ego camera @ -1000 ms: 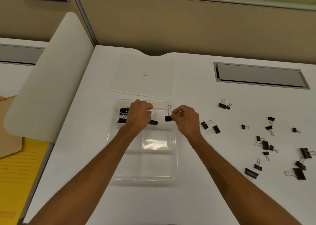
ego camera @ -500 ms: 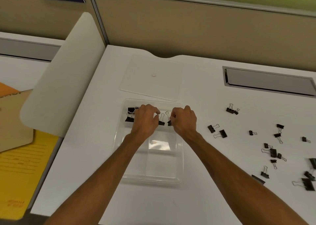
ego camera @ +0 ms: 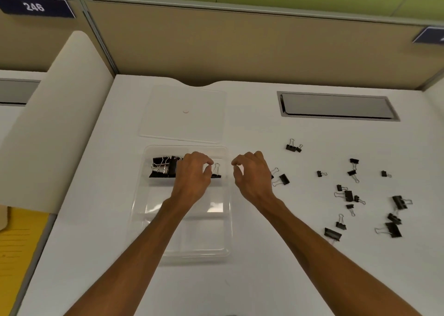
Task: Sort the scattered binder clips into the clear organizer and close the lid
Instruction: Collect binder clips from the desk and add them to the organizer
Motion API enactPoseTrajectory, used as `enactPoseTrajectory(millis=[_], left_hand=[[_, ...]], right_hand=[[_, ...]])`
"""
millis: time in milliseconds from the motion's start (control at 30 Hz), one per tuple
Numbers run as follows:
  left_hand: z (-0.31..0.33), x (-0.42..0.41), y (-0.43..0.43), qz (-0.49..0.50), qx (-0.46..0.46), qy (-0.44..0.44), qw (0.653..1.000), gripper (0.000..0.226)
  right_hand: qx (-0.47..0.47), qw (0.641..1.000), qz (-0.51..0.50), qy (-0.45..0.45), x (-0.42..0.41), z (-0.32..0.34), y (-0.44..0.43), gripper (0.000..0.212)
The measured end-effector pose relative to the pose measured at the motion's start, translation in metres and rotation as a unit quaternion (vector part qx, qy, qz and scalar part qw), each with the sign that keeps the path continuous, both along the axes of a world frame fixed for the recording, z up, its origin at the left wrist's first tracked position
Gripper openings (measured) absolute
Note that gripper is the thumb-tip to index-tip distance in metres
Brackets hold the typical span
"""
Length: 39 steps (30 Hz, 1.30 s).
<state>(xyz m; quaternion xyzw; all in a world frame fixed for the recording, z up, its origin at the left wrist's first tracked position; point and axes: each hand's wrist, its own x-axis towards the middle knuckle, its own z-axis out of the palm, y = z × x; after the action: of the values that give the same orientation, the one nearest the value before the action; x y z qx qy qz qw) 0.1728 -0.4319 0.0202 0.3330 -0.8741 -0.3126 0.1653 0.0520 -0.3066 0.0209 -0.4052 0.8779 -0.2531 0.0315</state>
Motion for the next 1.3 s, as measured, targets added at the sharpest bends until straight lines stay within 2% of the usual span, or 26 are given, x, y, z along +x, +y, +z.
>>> enactPoseTrajectory(millis=[333, 800, 1133, 1300], left_hand=[[0.007, -0.044, 0.087, -0.049, -0.01, 0.0, 0.999, 0.015], [0.006, -0.129, 0.259, -0.039, 0.008, -0.022, 0.999, 0.014], [-0.003, -0.157, 0.319, -0.046, 0.024, -0.036, 0.998, 0.02], [-0.014, -0.16, 0.322, -0.063, 0.041, -0.061, 0.995, 0.029]], right_hand=[[-0.03, 0.995, -0.069, -0.071, -0.041, -0.005, 0.107, 0.014], [-0.04, 0.993, -0.047, -0.1, -0.138, -0.014, 0.282, 0.017], [0.046, 0.995, -0.026, -0.082, -0.205, -0.028, 0.337, 0.015], [0.103, 0.993, 0.014, -0.057, -0.223, -0.038, 0.321, 0.027]])
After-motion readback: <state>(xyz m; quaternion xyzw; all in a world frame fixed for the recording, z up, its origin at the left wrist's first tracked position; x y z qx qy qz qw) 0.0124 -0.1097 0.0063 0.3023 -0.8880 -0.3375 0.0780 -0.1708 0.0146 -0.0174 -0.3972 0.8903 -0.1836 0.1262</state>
